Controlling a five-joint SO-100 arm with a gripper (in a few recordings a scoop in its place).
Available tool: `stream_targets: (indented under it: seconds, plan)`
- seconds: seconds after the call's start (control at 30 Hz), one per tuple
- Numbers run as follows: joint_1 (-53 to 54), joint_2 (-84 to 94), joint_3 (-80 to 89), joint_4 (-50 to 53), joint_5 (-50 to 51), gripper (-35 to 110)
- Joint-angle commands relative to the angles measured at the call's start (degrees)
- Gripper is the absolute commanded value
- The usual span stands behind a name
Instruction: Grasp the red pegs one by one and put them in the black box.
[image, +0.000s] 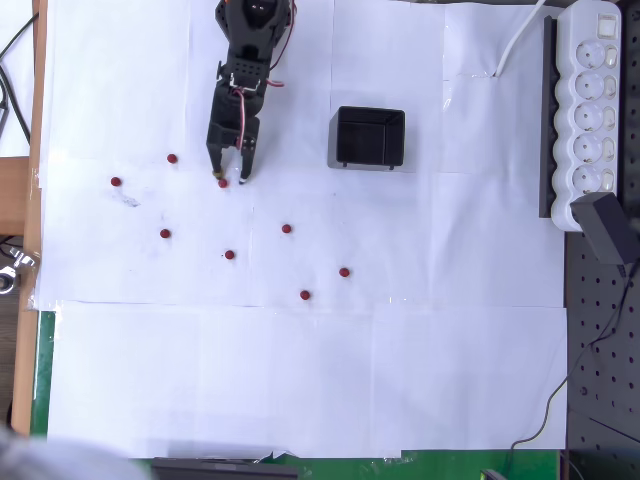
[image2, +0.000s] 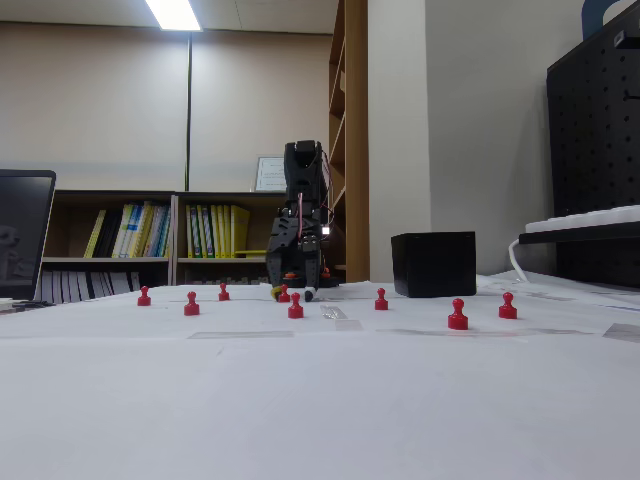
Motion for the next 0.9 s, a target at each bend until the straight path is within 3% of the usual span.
stream_targets:
  seconds: [0.0,0.33,0.7,0.87]
  plan:
    - [0.97,1.49,2.81,-0.18,-0.70,15]
    - [1.41,2.64,3.60,-0.88,-0.62,14]
    - [1.58,2.72,4.04,-1.14,-1.32,0]
    - [1.58,1.49,5.10,3.78,-2.99,0]
